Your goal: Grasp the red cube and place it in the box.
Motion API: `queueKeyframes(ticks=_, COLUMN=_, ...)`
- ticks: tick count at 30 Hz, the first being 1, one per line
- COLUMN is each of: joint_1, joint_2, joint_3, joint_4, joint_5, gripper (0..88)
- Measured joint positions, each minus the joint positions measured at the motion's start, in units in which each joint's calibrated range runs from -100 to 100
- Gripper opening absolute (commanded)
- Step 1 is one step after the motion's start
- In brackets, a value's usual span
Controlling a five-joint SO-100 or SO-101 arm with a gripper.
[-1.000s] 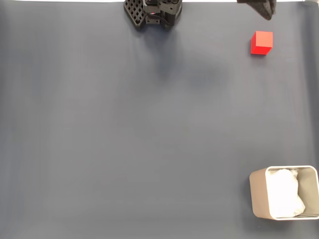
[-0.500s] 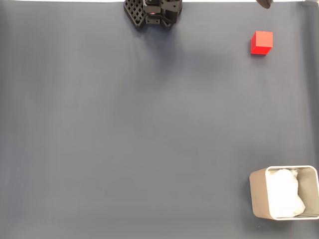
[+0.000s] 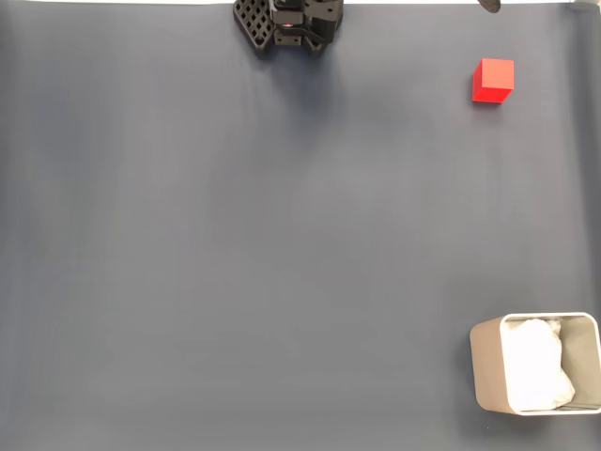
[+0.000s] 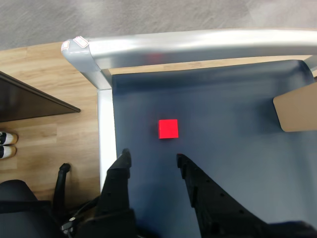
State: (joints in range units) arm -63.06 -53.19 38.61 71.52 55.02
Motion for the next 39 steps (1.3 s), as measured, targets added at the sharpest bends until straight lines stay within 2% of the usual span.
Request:
queueKeyframes(ticks=3, joint_1=1.48, joint_2=-0.52, joint_3=0.90, joint_4=-0.16, joint_5=1.42, gripper=35.3)
queueKeyframes(ticks=9, joint_1=4.38, joint_2=-1.39, joint_3=3.25, joint_4=-1.91, joint_5=3.47, gripper=37.1)
queueKeyframes(ticks=39, joint_1=6.01, joint_2=0.96, joint_3=6.51, joint_4=-9.39, joint_5=2.93, gripper=42.3)
